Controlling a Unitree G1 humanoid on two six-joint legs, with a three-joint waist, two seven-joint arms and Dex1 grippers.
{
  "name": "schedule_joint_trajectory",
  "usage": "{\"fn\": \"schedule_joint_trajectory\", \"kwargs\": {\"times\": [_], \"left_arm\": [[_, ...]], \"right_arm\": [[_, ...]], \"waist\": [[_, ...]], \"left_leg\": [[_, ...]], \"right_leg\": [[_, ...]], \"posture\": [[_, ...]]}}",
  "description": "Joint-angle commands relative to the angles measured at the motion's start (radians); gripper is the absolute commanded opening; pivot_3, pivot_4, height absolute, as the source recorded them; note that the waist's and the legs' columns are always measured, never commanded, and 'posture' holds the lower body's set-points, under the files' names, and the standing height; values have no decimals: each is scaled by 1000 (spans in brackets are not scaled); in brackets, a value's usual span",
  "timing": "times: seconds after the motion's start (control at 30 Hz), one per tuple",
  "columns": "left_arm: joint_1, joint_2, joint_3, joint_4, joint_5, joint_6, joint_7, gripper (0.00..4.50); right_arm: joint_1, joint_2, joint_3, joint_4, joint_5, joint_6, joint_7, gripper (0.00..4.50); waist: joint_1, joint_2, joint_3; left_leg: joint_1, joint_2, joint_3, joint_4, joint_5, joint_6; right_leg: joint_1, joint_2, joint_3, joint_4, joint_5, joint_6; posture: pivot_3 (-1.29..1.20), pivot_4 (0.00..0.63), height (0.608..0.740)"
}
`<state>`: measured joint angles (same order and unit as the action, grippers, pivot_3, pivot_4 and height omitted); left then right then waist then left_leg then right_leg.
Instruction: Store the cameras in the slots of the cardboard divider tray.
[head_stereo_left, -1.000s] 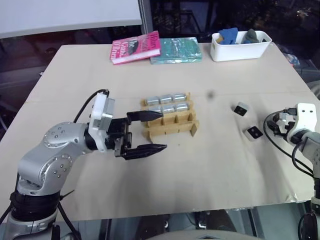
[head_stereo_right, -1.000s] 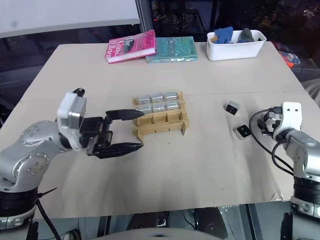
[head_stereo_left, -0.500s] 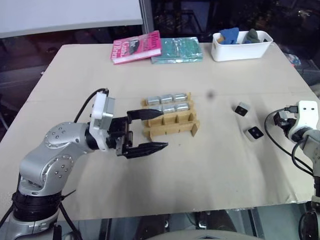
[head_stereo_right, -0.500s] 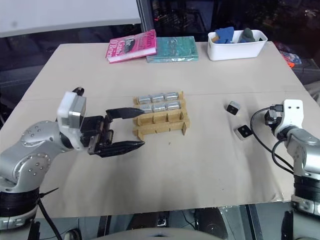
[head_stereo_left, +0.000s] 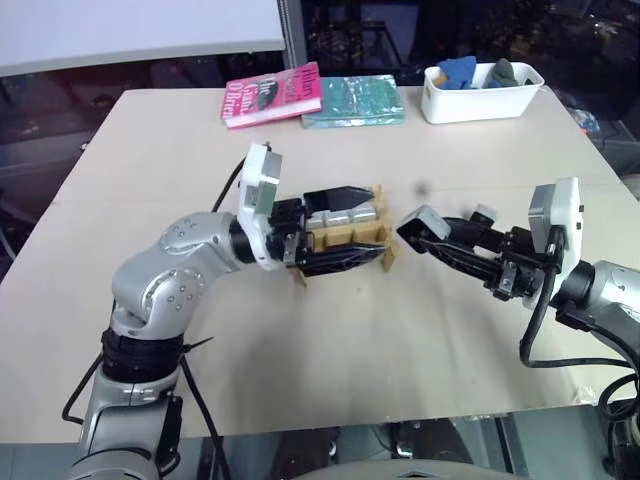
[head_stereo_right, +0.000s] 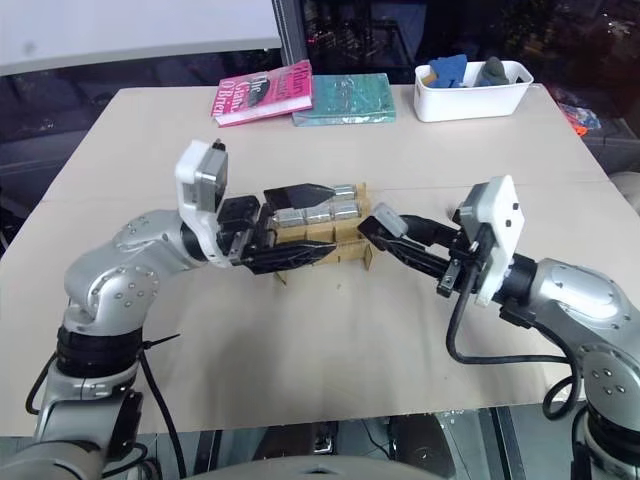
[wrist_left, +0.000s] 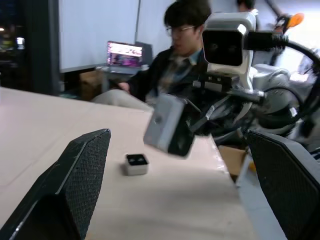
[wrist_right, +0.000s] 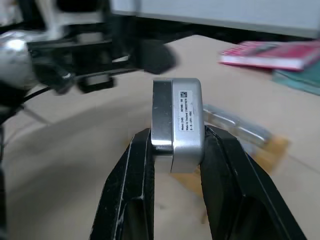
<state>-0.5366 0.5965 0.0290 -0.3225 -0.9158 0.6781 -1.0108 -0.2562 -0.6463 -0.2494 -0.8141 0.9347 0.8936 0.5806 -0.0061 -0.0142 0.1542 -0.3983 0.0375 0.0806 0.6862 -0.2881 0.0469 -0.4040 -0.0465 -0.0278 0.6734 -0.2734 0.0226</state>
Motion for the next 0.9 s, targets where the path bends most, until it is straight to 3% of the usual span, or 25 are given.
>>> {"fn": "schedule_joint_trajectory", "kwargs": {"times": [0.03, 0.47, 0.5, 0.57, 0.73, 0.77, 0.9], "left_arm": [[-45, -6, 0, 8, -24, 15, -35, 4500], [-74, -20, -32, 31, 4, 10, -87, 4500], [-76, -21, -34, 33, 6, 9, -94, 3991], [-80, -26, -36, 36, 5, 12, -104, 3387], [-83, -33, -38, 42, 11, 16, -120, 1096], [-85, -34, -38, 44, 12, 17, -122, 891], [-87, -33, -35, 46, 16, 14, -137, 862]], "right_arm": [[-28, -29, 21, -21, -21, -65, 22, 755], [-72, -74, 55, -38, 17, -130, 31, 755], [-76, -75, 57, -40, 24, -131, 29, 755], [-84, -78, 61, -44, 35, -132, 27, 755], [-92, -87, 73, -62, 75, -139, 14, 755], [-93, -91, 75, -64, 78, -140, 12, 755], [-95, -97, 83, -66, 86, -146, 3, 755]], "waist": [[0, 0, 0], [0, 0, 0], [-1, 0, 0], [-1, 0, 0], [-1, -1, 0], [-1, -1, 0], [0, -1, 0]], "left_leg": [[0, 0, 0, 0, 0, 0], [0, 0, 0, 0, 0, 0], [0, 0, 0, 0, 0, 0], [0, 0, 0, 0, 0, 0], [0, 0, 0, 0, 0, 0], [0, 0, 0, 0, 0, 0], [0, 0, 0, 0, 0, 0]], "right_leg": [[0, 0, 0, 0, 0, 0], [0, 0, 0, 0, 0, 0], [0, 0, 0, 0, 0, 0], [0, 0, 0, 0, 0, 0], [0, 0, 0, 0, 0, 0], [0, 0, 0, 0, 0, 0], [0, 0, 0, 0, 0, 0]], "posture": [[0, 150, 740], [0, 150, 740], [0, 150, 740], [0, 150, 740], [0, 150, 740], [0, 150, 740], [0, 150, 740]]}}
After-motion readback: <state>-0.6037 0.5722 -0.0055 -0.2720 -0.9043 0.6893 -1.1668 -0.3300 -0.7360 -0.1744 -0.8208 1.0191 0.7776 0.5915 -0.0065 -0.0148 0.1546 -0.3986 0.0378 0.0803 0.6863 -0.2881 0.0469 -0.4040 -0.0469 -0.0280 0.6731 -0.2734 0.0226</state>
